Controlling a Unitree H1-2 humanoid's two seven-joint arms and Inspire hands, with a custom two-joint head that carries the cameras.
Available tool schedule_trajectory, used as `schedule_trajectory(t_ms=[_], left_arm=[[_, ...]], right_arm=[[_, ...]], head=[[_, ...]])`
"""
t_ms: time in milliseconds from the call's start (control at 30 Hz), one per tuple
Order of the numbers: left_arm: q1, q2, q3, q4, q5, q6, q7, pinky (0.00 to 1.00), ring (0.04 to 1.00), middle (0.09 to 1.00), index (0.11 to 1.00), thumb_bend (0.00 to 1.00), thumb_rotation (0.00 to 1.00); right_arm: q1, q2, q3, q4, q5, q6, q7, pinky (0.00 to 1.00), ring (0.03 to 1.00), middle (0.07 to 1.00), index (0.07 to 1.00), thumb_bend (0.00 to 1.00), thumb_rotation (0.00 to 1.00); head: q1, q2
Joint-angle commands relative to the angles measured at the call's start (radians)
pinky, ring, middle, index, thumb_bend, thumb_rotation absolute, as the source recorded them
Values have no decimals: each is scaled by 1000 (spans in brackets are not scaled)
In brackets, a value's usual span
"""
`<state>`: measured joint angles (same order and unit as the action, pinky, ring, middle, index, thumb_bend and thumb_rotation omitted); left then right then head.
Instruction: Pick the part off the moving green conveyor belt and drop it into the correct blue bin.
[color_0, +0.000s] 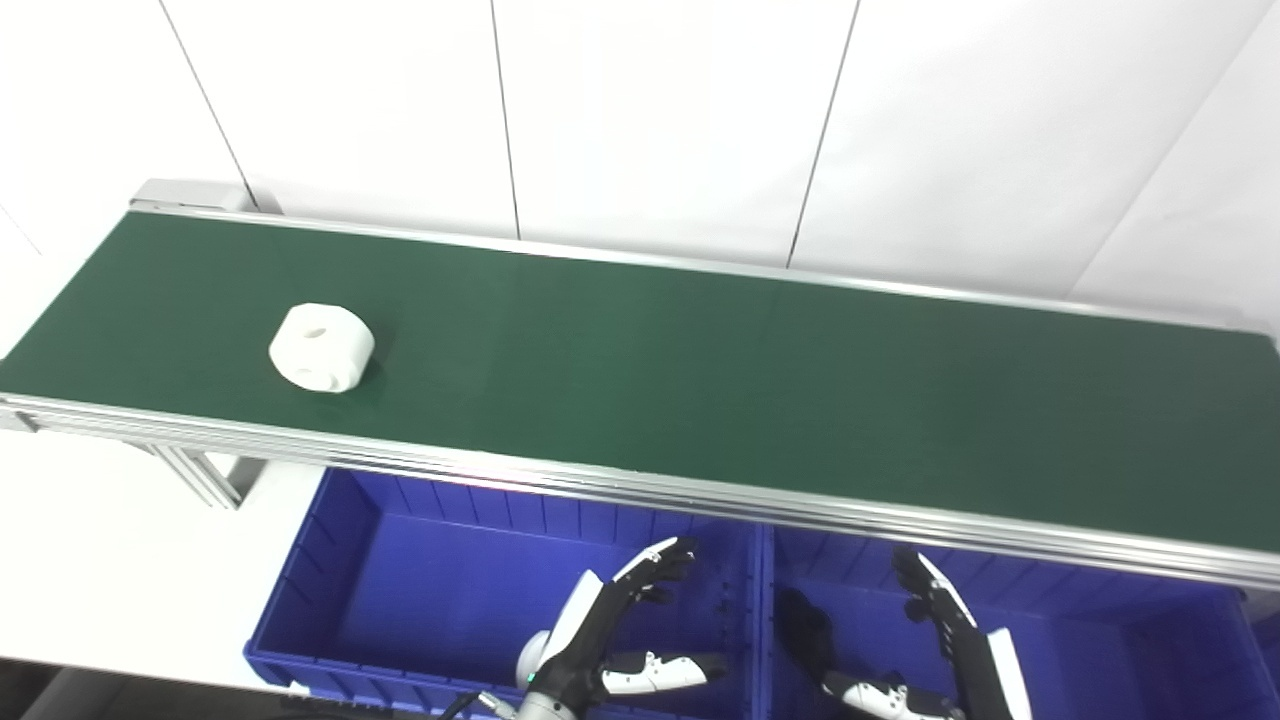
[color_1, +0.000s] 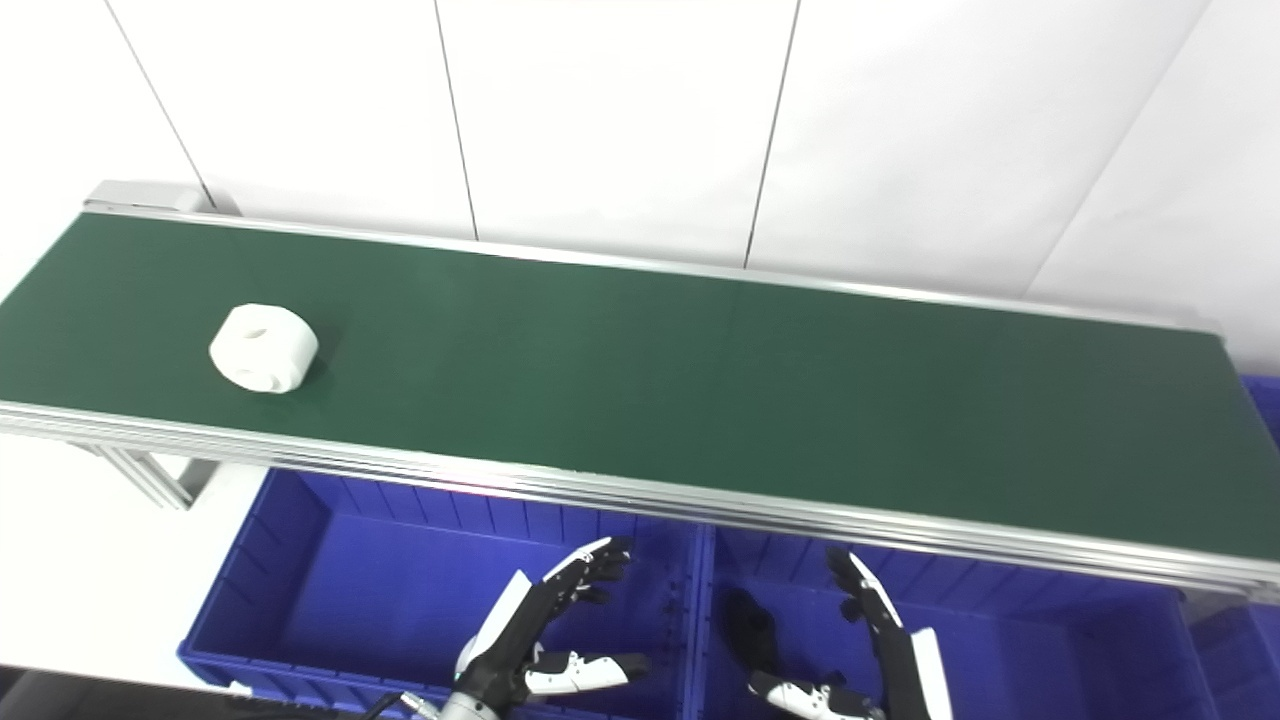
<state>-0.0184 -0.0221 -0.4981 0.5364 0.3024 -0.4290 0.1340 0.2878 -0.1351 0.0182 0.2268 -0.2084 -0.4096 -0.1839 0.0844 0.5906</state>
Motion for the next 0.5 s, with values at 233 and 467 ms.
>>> schedule_trajectory(t_ms=[233,467], left_arm=[[-37,-4,-34,18,-14,-41,45,729,825,863,864,717,495],[-40,11,-65,18,-32,-41,75,732,827,864,862,717,479]], right_arm=[[-11,-28,17,20,27,-60,-29,875,880,874,873,801,87],[-19,-35,38,47,26,-60,-57,854,874,871,876,800,111]], head=[[25,-38],[26,-69]])
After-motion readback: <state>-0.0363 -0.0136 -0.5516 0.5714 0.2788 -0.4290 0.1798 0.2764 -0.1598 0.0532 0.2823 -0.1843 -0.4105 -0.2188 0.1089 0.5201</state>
